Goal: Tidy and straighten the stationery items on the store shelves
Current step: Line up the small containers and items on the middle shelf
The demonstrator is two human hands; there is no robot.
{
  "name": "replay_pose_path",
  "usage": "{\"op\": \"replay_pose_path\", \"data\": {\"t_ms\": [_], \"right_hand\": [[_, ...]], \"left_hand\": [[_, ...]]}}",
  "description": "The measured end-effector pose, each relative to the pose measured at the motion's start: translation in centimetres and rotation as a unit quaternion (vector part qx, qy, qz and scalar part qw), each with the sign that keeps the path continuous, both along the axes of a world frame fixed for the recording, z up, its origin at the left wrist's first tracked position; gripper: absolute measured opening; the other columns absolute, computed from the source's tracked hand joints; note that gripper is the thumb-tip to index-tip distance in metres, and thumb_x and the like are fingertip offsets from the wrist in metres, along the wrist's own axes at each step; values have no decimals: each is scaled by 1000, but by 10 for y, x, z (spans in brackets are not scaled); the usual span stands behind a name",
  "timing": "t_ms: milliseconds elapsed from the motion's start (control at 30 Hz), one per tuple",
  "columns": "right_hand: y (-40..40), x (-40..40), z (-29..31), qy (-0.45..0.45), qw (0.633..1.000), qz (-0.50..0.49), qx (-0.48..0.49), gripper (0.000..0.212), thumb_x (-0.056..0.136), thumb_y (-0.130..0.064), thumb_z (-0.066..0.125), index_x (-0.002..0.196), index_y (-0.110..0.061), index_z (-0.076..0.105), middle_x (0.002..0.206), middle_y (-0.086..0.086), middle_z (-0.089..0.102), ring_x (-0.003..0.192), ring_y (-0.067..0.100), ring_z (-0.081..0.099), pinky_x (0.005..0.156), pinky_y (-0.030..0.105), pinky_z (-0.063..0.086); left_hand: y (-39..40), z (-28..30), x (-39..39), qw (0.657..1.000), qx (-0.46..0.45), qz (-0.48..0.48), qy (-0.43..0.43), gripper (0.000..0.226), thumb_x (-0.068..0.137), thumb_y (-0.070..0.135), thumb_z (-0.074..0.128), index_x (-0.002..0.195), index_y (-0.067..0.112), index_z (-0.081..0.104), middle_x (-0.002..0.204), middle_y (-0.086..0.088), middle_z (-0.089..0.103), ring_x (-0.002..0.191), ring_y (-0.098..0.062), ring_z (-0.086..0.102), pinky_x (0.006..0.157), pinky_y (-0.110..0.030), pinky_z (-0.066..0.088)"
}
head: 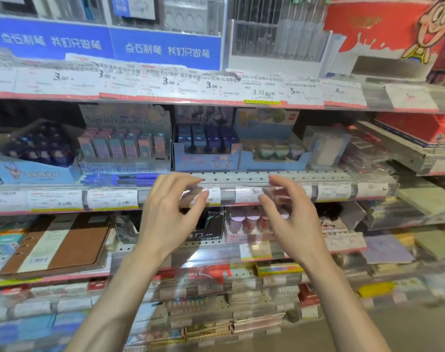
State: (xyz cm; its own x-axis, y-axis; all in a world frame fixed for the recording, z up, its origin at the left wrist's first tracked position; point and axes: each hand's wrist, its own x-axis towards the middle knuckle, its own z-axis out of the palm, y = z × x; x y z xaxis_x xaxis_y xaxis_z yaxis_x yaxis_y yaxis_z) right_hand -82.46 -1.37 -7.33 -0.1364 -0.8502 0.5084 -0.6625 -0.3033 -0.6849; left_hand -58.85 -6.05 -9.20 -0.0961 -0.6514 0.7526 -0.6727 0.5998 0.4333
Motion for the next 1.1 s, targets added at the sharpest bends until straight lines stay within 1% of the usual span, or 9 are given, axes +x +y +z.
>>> {"op": "replay_pose_path", "data": {"t_ms": [100,200,300,367,433,567,800,933,1100], "right_hand": [[13,-3,-30,-47,998,4,35,35,93,-35,64,126,-33,57,117,-20,58,108,-2,56,93,24,47],[15,-2,-63,-62,996,15,66,31,93,-35,64,123,-34,60,115,-24,59,105,-10,54,89,18,45],[11,2,-88,-83,989,53,114,30,95,-38,61,124,-32,59,116,-16,62,101,-4,60,76,10,48],[9,6,-101,-95,985,64,127,27,94,-37,62,121,-34,58,112,-14,64,97,4,64,75,17,52],[11,11,-107,-103,983,75,135,27,94,-34,64,120,-35,58,107,-17,65,92,5,65,74,26,55],[9,21,-106,-85,984,72,137,29,94,-33,64,122,-33,59,105,-21,64,89,2,65,75,28,55],[9,53,-94,-49,991,21,126,26,94,-36,63,119,-35,60,100,-16,67,88,1,64,74,22,53],[15,88,-84,-58,991,-10,124,28,91,-33,63,119,-37,60,103,-18,66,94,-2,61,82,30,52],[18,126,-65,-24,996,-31,77,26,92,-34,63,118,-33,62,103,-16,67,92,-1,62,82,29,51]], "left_hand": [[20,-17,-1,996,76,8,37,23,91,33,68,108,18,68,101,10,63,95,-10,60,85,-28,48],[39,-36,-6,983,162,21,81,23,91,32,68,112,24,67,102,14,61,94,-1,59,84,-11,42],[53,-51,-9,970,217,28,103,27,90,30,69,116,26,64,105,15,61,96,-2,61,83,-10,43],[60,-57,-4,962,250,36,100,28,91,31,68,118,29,63,107,17,61,96,-2,61,83,-10,43],[64,-60,4,956,267,48,107,28,91,32,68,119,33,62,108,17,62,92,-5,63,79,-11,46],[65,-62,24,950,280,65,120,29,91,31,67,119,33,61,106,15,64,87,-6,65,71,-6,45],[55,-65,67,948,290,45,120,28,91,31,66,117,40,60,101,18,66,90,-7,63,78,-26,52],[49,-59,111,950,280,14,136,25,89,31,68,112,40,63,99,16,66,84,-10,63,81,-32,53],[42,-46,166,959,252,-3,127,24,91,38,65,112,47,59,102,17,65,89,-8,63,82,-40,55]]}}
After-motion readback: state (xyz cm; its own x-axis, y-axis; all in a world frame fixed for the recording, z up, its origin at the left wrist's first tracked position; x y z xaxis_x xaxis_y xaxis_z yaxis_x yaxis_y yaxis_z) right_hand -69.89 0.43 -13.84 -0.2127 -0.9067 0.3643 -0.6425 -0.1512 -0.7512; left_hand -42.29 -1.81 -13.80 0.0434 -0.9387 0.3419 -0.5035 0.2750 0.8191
